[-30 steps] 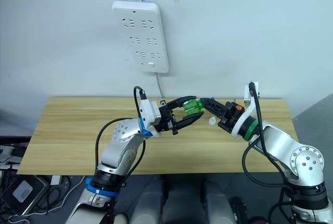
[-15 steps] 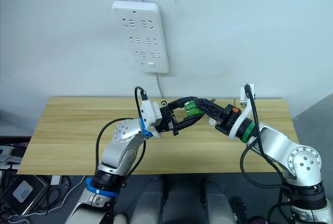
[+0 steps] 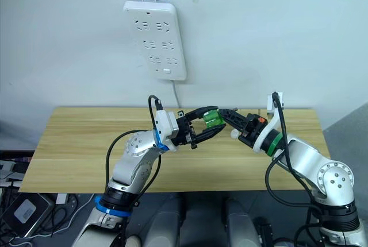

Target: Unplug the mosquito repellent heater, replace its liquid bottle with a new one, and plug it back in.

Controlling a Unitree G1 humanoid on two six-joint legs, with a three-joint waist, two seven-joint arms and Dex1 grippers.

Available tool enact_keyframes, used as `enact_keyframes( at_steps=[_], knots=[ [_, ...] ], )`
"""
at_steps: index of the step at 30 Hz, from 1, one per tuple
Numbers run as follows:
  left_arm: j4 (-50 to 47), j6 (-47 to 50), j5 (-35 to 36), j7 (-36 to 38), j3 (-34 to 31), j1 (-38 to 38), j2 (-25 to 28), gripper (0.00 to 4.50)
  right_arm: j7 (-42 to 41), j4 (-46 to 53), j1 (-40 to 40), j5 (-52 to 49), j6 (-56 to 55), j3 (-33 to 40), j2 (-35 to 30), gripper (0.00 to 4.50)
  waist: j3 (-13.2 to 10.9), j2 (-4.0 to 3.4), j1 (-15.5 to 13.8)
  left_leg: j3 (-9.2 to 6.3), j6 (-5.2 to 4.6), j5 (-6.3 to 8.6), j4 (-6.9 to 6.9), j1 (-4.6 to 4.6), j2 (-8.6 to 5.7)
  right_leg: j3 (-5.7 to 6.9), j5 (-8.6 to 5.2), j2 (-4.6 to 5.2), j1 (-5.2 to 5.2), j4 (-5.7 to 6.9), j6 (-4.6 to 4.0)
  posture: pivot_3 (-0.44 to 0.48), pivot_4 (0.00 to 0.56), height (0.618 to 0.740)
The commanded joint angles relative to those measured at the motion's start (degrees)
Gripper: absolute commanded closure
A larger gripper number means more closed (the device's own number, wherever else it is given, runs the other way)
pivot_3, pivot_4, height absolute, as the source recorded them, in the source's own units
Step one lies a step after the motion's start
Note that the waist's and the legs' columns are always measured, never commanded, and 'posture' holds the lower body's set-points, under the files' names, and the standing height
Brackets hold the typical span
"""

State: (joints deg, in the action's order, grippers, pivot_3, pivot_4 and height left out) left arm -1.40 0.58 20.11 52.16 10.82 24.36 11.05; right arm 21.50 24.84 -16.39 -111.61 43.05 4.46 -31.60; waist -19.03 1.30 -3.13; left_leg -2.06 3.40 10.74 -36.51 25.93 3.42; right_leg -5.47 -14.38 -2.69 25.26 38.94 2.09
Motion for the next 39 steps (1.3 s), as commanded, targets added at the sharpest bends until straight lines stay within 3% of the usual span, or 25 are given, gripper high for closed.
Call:
enact_keyframes(
  at_steps=[1, 3, 30, 33, 39],
  knots=[
    [-1.4, -0.5, 0.4, 0.7, 0.4, 0.2, 0.0, 0.64, 0.7, 1.4, 0.4, -1.4, -0.9, 1.6, 0.1, 3.68, 0.0, 0.00, 0.0, 0.00, 0.00, 0.00, 0.00, 0.00, 0.00, 0.00, 0.00, 0.00, 0.00, 0.00, 0.00, 0.244, 0.306, 0.740],
    [-1.8, -0.8, 0.3, 0.7, 0.1, 0.2, 0.4, 0.00, 1.0, 0.7, 0.5, -1.4, -1.3, 2.6, 0.2, 3.68, 0.0, 0.00, 0.0, 0.00, 0.00, 0.00, 0.00, 0.00, 0.00, 0.01, 0.00, 0.00, 0.00, 0.00, 0.00, 0.243, 0.307, 0.740],
    [-2.6, 1.0, 0.8, -0.1, -0.5, 0.6, 0.5, 0.00, -0.7, 1.6, 1.4, -1.4, 1.2, 4.2, 1.0, 3.68, 0.0, 0.00, 0.1, 0.00, 0.00, 0.00, 0.00, 0.00, 0.01, 0.00, 0.00, 0.00, 0.00, 0.00, 0.00, 0.239, 0.312, 0.740],
    [-2.6, 1.1, 0.7, -0.1, -0.4, 0.7, 0.4, 0.54, -1.0, 1.6, 1.4, -1.4, 1.4, 4.2, 1.0, 3.68, 0.0, 0.00, 0.0, 0.00, 0.00, 0.00, 0.00, 0.00, 0.01, 0.00, 0.00, 0.00, 0.00, 0.00, 0.00, 0.239, 0.312, 0.740],
    [-2.8, 1.4, 0.8, -0.1, -0.4, 0.5, 0.5, 2.26, -1.4, 2.1, 1.3, -1.4, 1.7, 3.6, 1.1, 3.68, 0.0, 0.00, 0.1, 0.00, 0.00, 0.00, 0.00, 0.00, 0.01, 0.00, 0.00, 0.00, 0.00, 0.00, 0.00, 0.240, 0.311, 0.740]
  ],
)
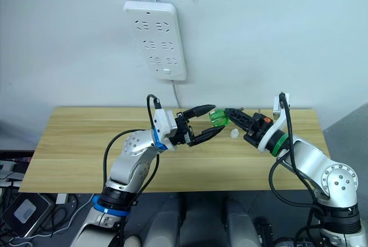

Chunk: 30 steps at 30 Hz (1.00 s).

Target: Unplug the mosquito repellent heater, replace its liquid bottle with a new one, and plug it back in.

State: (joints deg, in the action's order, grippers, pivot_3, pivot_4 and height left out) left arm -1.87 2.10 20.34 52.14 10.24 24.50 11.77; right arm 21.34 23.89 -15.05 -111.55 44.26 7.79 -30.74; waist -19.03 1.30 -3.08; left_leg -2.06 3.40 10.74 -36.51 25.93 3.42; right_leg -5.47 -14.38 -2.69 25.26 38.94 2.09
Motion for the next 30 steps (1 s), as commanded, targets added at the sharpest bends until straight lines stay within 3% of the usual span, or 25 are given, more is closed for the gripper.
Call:
enact_keyframes(
  at_steps=[1, 8, 14, 17, 19, 23, 26, 30],
  knots=[
    [-2.4, 0.0, 0.7, 0.0, 0.2, 0.3, -0.2, 2.29, -1.3, 3.2, -0.1, -1.5, 0.5, 0.2, 0.3, 3.68, 0.0, 0.00, 0.0, 0.00, 0.00, 0.00, 0.00, 0.00, 0.00, 0.00, 0.00, 0.00, 0.00, 0.00, 0.00, 0.240, 0.311, 0.740],
    [-2.9, 0.7, 0.8, -0.1, 0.4, -0.2, 0.0, 2.29, -2.1, 3.3, -0.7, -1.5, 1.3, -0.3, -0.7, 3.68, 0.0, 0.00, 0.0, 0.00, 0.00, 0.00, 0.00, 0.00, 0.00, 0.00, 0.00, 0.00, 0.00, 0.00, 0.00, 0.246, 0.312, 0.740],
    [-2.8, 2.9, 2.0, -0.9, -0.4, -0.1, -0.4, 2.29, -3.4, 3.5, -0.5, -1.5, 2.9, -0.6, -2.3, 1.60, 0.0, 0.00, 0.0, -0.01, 0.00, 0.00, 0.00, 0.00, 0.00, 0.01, 0.00, 0.00, 0.00, 0.00, 0.00, 0.248, 0.307, 0.740],
    [-3.0, 10.5, 7.0, -1.7, -2.7, 0.6, -0.1, 2.29, -4.5, 4.3, 2.8, -1.5, 5.6, 0.7, -7.7, 0.52, 0.0, 0.00, -0.2, -0.01, 0.00, 0.00, 0.00, 0.01, -0.01, 0.01, 0.00, 0.00, 0.00, -0.01, 0.00, 0.247, 0.305, 0.740],
    [-3.2, 18.5, 12.2, -2.0, -4.9, 1.3, 0.9, 2.29, -5.9, 3.6, 6.1, -1.5, 8.1, 3.8, -14.2, 0.06, 0.0, 0.00, -0.3, -0.04, 0.00, 0.00, 0.00, 0.03, -0.02, 0.04, -0.01, 0.02, -0.01, -0.03, 0.01, 0.243, 0.306, 0.740],
    [-2.9, 29.0, 18.9, -2.3, -8.2, 2.4, 3.1, 2.29, -13.6, 0.5, 10.6, 4.6, 13.8, 8.1, -26.5, 0.06, 0.0, 0.00, -0.1, -0.03, 0.00, 0.00, -0.04, 0.05, -0.03, 0.02, -0.01, 0.02, 0.00, -0.01, 0.01, 0.235, 0.306, 0.740],
    [-3.7, 33.1, 21.6, -2.1, -9.6, 2.7, 4.3, 2.29, -21.5, -2.2, 12.2, 19.2, 16.3, 7.1, -34.2, 0.06, 0.0, 0.00, 0.1, -0.03, 0.00, 0.00, -0.11, 0.00, 0.01, 0.04, 0.00, -0.01, -0.02, 0.03, 0.01, 0.230, 0.306, 0.740],
    [-4.6, 33.1, 21.2, -1.6, -9.4, 2.0, 5.2, 2.29, -30.9, -10.8, 10.6, 42.7, 12.1, -0.9, -40.2, 0.06, 0.0, 0.00, 0.1, -0.01, 0.00, 0.00, -0.15, -0.03, 0.02, 0.03, 0.00, -0.02, -0.01, 0.03, 0.02, 0.236, 0.307, 0.740]
  ],
)
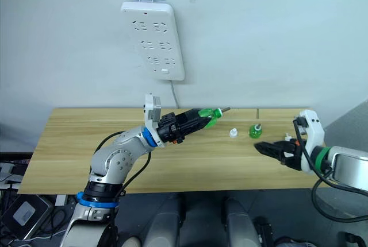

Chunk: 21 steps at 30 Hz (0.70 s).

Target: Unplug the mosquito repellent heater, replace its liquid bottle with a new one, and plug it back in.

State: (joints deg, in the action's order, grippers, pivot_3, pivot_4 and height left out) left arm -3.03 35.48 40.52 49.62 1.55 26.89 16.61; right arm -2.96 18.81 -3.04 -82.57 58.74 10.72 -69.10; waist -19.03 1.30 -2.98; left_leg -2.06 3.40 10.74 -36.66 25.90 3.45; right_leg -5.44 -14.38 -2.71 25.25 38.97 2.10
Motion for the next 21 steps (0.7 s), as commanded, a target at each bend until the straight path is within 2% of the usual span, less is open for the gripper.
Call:
enact_keyframes(
  at_steps=[1, 4, 7, 13, 21],
  knots=[
    [-3.5, -0.5, 0.8, 1.0, -0.5, -0.5, 0.4, 2.29, -8.6, -7.4, -2.3, 16.2, -2.6, -4.8, -1.8, 0.06, 0.0, 0.00, -0.1, 0.03, 0.00, 0.00, 0.00, 0.00, 0.00, -0.01, 0.00, 0.01, 0.00, -0.01, 0.00, 0.238, 0.307, 0.740],
    [-4.2, -1.4, 0.0, 0.2, -0.2, -0.8, -0.1, 2.29, -14.9, -14.8, -7.7, 28.1, -5.5, -11.0, -0.3, 0.06, 0.0, 0.00, -0.1, 0.12, 0.00, 0.00, 0.02, 0.01, -0.02, -0.09, 0.00, 0.03, 0.02, -0.03, 0.00, 0.250, 0.315, 0.740],
    [-5.1, -1.1, 0.3, -0.6, -0.3, -1.0, -0.4, 2.29, -19.3, -20.2, -12.5, 35.5, -6.2, -14.6, 2.1, 0.06, 0.0, 0.00, -0.2, 0.14, 0.00, 0.00, 0.02, 0.00, -0.01, -0.10, 0.00, 0.03, 0.05, -0.02, 0.00, 0.260, 0.321, 0.740],
    [-6.2, -1.4, -0.1, -1.2, -0.4, -2.4, 0.3, 2.29, -25.6, -25.2, -17.9, 43.9, -4.2, -16.7, 6.3, 0.06, 0.0, 0.01, -0.4, 0.14, 0.00, 0.01, 0.06, 0.01, -0.02, -0.10, 0.00, 0.03, 0.05, -0.04, 0.01, 0.276, 0.334, 0.740],
    [-6.8, -1.3, 0.1, -2.1, -0.5, -2.5, 0.4, 2.29, -28.4, -31.5, -21.7, 51.5, -1.1, -16.1, 11.0, 0.06, 0.0, 0.02, -0.9, 0.15, 0.01, 0.01, 0.04, 0.01, -0.02, -0.11, 0.00, 0.03, 0.04, -0.02, 0.01, 0.283, 0.340, 0.740]
  ],
)
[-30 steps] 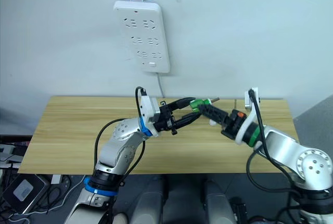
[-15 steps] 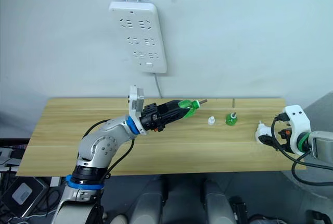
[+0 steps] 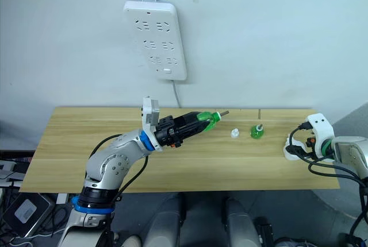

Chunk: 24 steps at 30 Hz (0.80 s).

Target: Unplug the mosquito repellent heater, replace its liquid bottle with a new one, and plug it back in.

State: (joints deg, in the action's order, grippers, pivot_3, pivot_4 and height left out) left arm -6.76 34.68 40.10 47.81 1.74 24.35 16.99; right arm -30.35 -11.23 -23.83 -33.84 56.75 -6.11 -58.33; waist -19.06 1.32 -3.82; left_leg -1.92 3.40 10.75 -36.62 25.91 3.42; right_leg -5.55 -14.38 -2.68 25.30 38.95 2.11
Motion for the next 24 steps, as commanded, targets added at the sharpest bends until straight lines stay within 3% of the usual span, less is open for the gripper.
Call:
enact_keyframes(
  at_steps=[1, 10, 24],
  knots=[
    [-3.1, -0.5, 0.5, -0.3, -0.7, 0.0, 0.0, 2.29, -1.2, -2.2, -1.1, 3.4, 1.4, 1.1, 0.8, 0.06, 0.0, 0.00, -0.2, 0.01, 0.00, 0.00, 0.00, 0.00, 0.00, -0.01, 0.00, 0.00, 0.00, 0.00, 0.00, 0.283, 0.340, 0.740],
    [-3.4, -0.6, 0.5, -0.2, -0.2, -0.2, 0.5, 2.29, -3.1, -6.4, -3.3, 6.5, 4.8, 3.5, 4.7, 0.06, 0.0, 0.01, -0.7, 0.02, 0.00, 0.00, 0.01, 0.00, 0.00, -0.02, 0.00, 0.00, 0.01, 0.00, 0.00, 0.287, 0.349, 0.740],
    [-3.6, -0.4, 0.5, -0.6, -0.1, -0.3, 0.4, 2.29, -7.6, -16.5, -8.1, 14.6, 0.5, 2.5, 7.9, 0.06, -0.1, 0.01, -0.7, 0.04, 0.00, 0.00, 0.03, 0.00, 0.00, -0.03, 0.00, 0.00, 0.01, -0.02, 0.00, 0.293, 0.354, 0.740]
  ],
)
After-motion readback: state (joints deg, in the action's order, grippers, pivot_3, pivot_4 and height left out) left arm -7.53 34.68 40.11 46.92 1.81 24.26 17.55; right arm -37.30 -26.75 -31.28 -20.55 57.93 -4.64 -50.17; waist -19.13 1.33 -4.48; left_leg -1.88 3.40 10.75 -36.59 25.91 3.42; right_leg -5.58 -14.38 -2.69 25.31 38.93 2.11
